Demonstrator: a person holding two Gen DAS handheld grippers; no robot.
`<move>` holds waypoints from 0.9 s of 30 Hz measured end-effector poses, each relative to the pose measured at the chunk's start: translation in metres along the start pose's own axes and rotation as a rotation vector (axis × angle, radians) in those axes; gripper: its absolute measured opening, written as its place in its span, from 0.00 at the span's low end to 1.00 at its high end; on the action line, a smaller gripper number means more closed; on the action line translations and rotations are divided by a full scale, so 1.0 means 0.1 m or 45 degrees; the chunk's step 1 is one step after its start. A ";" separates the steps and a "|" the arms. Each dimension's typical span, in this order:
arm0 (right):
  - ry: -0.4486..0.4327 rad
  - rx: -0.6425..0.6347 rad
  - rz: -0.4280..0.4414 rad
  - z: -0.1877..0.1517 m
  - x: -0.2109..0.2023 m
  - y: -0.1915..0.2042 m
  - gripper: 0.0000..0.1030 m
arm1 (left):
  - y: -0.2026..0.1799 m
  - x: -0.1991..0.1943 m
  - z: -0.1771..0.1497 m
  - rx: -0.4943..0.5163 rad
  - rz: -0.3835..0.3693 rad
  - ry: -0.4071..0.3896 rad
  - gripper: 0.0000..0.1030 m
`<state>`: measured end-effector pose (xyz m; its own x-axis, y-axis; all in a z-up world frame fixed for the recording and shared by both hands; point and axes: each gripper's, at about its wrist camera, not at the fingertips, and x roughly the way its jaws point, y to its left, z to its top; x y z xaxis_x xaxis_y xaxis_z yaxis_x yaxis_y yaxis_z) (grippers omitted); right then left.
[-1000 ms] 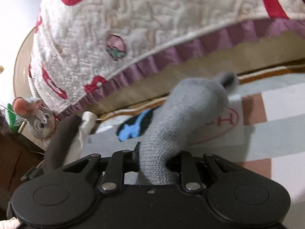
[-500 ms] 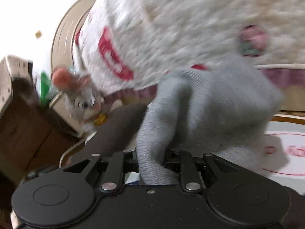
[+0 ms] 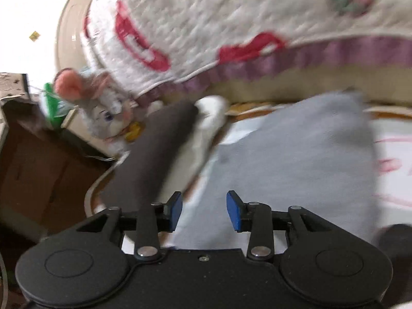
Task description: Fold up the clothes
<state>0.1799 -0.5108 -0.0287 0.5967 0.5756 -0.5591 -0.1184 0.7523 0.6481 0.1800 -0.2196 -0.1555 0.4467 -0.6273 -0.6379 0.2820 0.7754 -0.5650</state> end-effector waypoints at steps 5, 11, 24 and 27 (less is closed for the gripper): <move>0.011 -0.002 -0.223 -0.21 -0.61 -0.37 0.48 | 0.16 -0.27 0.13 -0.073 -0.082 -0.141 0.37; -0.025 0.253 -0.242 -0.69 -0.90 -0.85 0.50 | 0.07 -0.15 0.27 -0.067 -0.112 -0.089 0.48; 0.002 0.293 -0.266 -0.85 -0.67 -1.00 0.51 | -0.19 0.71 0.21 0.014 -0.019 0.182 0.86; -0.014 0.288 -0.244 -0.84 -0.54 -1.09 0.51 | -0.40 0.74 0.12 0.158 0.005 0.212 0.84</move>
<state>0.0941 -0.5966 -0.1123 0.5997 0.4257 -0.6775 0.1763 0.7556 0.6309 0.2122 -0.2967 -0.1739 0.3045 -0.6199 -0.7232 0.3876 0.7742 -0.5004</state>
